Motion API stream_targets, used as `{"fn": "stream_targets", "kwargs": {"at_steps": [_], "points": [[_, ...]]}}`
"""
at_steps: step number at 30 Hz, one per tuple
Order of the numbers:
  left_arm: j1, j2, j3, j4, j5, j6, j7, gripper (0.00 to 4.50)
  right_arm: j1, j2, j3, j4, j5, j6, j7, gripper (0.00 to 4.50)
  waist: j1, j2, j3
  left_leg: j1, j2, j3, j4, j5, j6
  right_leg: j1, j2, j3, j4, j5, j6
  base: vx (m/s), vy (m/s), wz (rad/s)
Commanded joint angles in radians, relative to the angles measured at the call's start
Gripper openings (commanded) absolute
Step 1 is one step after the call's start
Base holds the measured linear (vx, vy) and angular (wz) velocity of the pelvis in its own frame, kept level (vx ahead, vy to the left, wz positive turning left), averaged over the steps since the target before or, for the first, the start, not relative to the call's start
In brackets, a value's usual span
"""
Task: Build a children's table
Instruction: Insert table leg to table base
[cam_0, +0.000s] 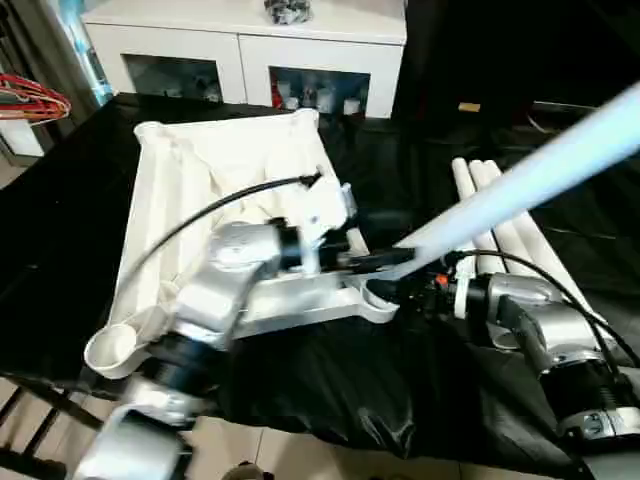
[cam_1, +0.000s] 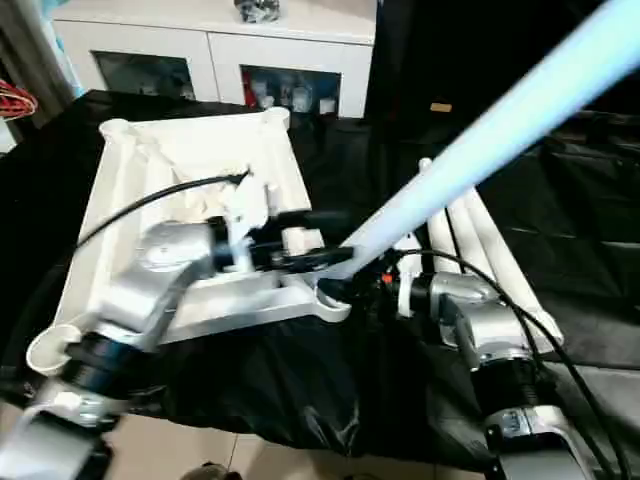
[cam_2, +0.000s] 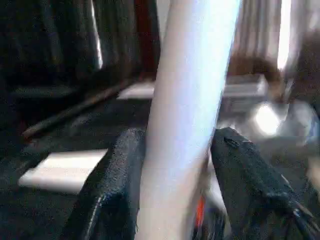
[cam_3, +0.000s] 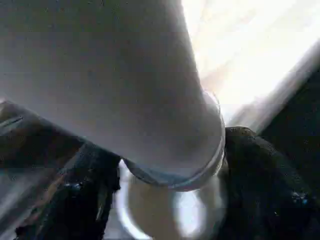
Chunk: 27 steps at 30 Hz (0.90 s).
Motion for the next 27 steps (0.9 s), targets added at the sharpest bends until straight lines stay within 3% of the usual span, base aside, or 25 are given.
{"fn": "stream_targets", "kwargs": {"at_steps": [1, 3, 9, 10, 12, 16, 20, 27], "points": [[-0.025, -0.001, 0.003, -0.036, -0.029, 0.012, -0.015, 2.72, -0.007, -0.008, 0.013, -0.027, 0.008, 0.023, 0.024, 2.99, 0.006, -0.023, -0.075, 0.009, 0.048, -0.007, -0.059, -0.112, 0.096, 0.065, -0.071, 0.044, -0.063, -0.200, -0.217, 0.000, 0.000, 0.00], [-0.020, 0.007, -0.023, -0.046, -0.027, 0.031, -0.043, 3.11, -0.006, -0.015, 0.022, -0.032, 0.006, 0.034, 0.041, 2.95, 0.006, -0.023, -0.073, 0.010, 0.048, -0.008, -0.061, -0.121, 0.094, 0.065, -0.070, 0.044, -0.063, -0.213, -0.210, 0.000, 0.000, 0.00], [-0.037, -0.015, -0.022, -0.005, 0.013, 0.025, 0.008, 3.19, -0.012, -0.022, 0.020, -0.029, 0.002, 0.037, 0.044, 2.95, 0.002, -0.020, -0.071, 0.014, 0.047, -0.008, -0.062, -0.140, 0.074, 0.062, -0.069, 0.045, -0.072, -0.257, -0.187, 0.000, 0.000, 0.00], [-0.044, -0.019, -0.015, 0.000, 0.005, 0.032, 0.017, 2.94, -0.013, -0.025, 0.021, -0.035, 0.005, 0.042, 0.046, 2.95, 0.002, -0.026, -0.072, 0.014, 0.046, -0.008, -0.061, -0.139, 0.075, 0.063, -0.069, 0.045, -0.073, -0.262, -0.182, 0.000, 0.000, 0.00], [-0.051, -0.018, -0.009, 0.004, -0.003, 0.033, 0.020, 2.86, -0.013, -0.029, 0.022, -0.042, 0.009, 0.048, 0.049, 2.95, 0.004, -0.023, -0.073, 0.014, 0.047, -0.009, -0.061, -0.130, 0.076, 0.064, -0.070, 0.045, -0.071, -0.255, -0.183, 0.000, 0.000, 0.00], [-0.058, -0.017, 0.005, 0.013, -0.009, 0.042, 0.042, 2.46, -0.019, -0.034, 0.021, -0.038, 0.005, 0.046, 0.059, 2.95, 0.004, -0.032, -0.074, 0.012, 0.047, -0.008, -0.059, -0.107, 0.086, 0.064, -0.071, 0.045, -0.066, -0.236, -0.187, 0.000, 0.000, 0.00], [-0.068, -0.028, 0.037, 0.027, -0.024, 0.059, 0.075, 2.11, -0.022, -0.035, 0.021, -0.053, 0.010, 0.054, 0.062, 2.95, 0.002, -0.027, -0.075, 0.012, 0.046, -0.007, -0.058, -0.100, 0.091, 0.064, -0.069, 0.045, -0.064, -0.210, -0.196, 0.000, 0.000, 0.00], [-0.091, -0.045, 0.085, 0.054, -0.061, 0.090, 0.124, 1.83, -0.009, -0.035, 0.009, -0.099, 0.018, 0.041, 0.052, 2.79, 0.005, -0.032, -0.075, 0.012, 0.045, -0.007, -0.056, -0.101, 0.093, 0.065, -0.070, 0.044, -0.064, -0.219, -0.194, 0.000, 0.000, 0.00]]}}
